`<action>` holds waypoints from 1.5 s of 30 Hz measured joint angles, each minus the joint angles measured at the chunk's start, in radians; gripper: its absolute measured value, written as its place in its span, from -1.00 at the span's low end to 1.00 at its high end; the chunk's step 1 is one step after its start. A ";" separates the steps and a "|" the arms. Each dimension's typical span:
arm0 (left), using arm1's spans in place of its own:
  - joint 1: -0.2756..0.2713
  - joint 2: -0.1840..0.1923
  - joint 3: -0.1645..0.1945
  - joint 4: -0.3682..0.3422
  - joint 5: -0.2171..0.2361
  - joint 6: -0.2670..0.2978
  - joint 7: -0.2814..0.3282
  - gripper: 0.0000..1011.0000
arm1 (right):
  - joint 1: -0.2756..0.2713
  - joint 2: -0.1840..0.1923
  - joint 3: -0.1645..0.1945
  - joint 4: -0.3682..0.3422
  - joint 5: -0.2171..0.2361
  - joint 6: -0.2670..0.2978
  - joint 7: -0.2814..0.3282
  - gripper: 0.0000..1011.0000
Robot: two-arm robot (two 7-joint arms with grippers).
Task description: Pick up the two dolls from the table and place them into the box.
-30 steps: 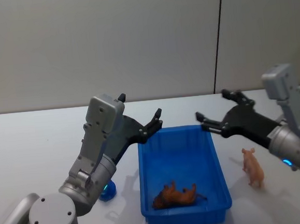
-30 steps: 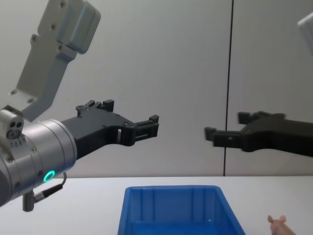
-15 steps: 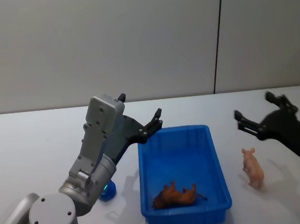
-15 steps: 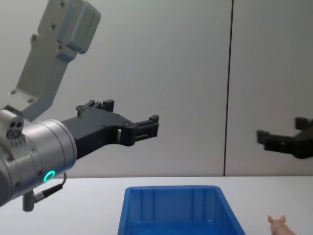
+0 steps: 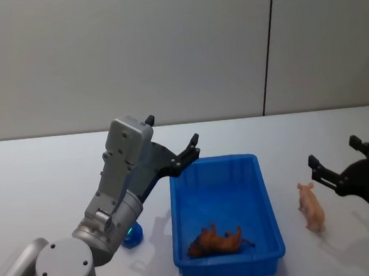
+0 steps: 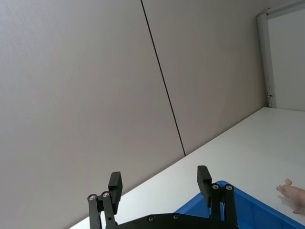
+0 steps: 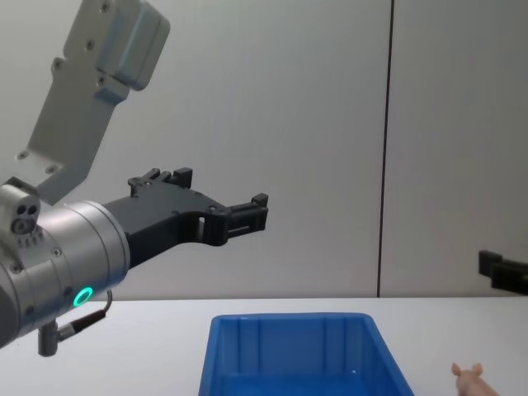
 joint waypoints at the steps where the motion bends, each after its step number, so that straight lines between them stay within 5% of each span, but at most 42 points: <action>1: 0.000 0.000 0.000 0.000 0.000 0.000 0.000 0.98 | -0.012 0.003 0.001 -0.007 0.004 0.000 -0.009 0.98; 21: 0.000 0.000 0.000 0.000 0.000 0.000 0.000 0.98 | -0.080 -0.003 -0.001 -0.020 0.008 0.059 -0.101 0.98; 45: 0.000 0.000 0.000 0.000 0.000 0.000 0.000 0.98 | 0.008 -0.077 -0.029 0.122 -0.005 0.147 -0.071 0.98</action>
